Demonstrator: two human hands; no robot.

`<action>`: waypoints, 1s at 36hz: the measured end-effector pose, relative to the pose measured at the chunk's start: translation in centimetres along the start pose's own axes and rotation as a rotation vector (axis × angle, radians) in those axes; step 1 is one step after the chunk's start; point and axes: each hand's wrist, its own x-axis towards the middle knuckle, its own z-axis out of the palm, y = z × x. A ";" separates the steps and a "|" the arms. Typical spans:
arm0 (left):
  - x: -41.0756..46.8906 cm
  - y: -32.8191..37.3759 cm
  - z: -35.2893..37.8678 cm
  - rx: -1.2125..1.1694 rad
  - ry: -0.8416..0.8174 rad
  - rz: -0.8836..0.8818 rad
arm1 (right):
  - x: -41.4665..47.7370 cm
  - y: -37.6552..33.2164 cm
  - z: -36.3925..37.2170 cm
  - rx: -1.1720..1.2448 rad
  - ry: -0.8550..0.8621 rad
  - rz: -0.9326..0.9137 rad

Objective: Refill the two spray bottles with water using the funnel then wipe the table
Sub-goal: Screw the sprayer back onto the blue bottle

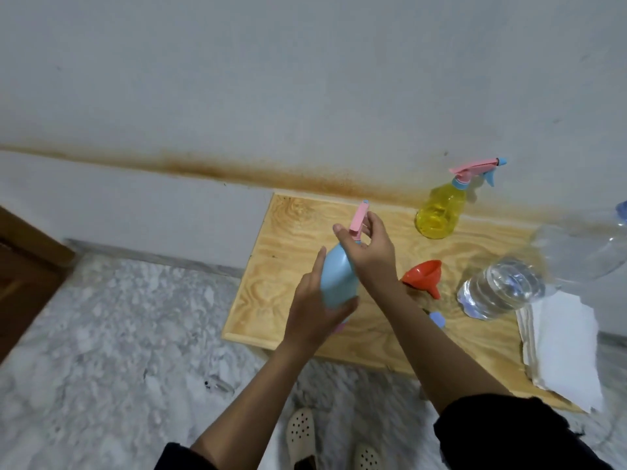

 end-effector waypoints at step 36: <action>-8.7 -0.1 6.0 0.107 0.105 -0.325 | -2.8 4.9 2.1 -0.038 -0.309 0.076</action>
